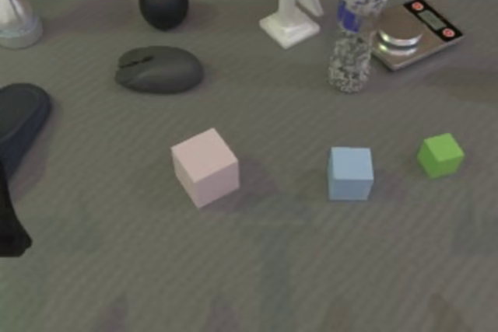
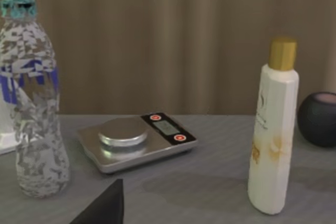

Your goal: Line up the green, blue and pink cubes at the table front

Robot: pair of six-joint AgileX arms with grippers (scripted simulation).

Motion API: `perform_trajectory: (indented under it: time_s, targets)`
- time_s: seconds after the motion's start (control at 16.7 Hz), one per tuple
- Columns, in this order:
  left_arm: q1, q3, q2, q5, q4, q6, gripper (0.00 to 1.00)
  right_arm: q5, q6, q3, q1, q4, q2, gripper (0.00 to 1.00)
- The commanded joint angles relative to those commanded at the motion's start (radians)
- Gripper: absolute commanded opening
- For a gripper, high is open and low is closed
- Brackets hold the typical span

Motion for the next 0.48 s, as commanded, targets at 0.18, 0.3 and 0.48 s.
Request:
perform_trajectory:
  time_s: [0.18,0.3,0.48]
  targets:
    - [0.000,0.000,0.000,0.000,0.000,0.000,1.00,0.001,-0.001,0.010,0.001,-0.007,0.010,1.00]
    - [0.000,0.000,0.000,0.000,0.000,0.000,1.00,0.002,-0.004,0.060,0.005,-0.043,0.062,1.00]
    - [0.000,0.000,0.000,0.000,0.000,0.000,1.00,0.002,-0.013,0.208,0.021,-0.140,0.218,1.00]
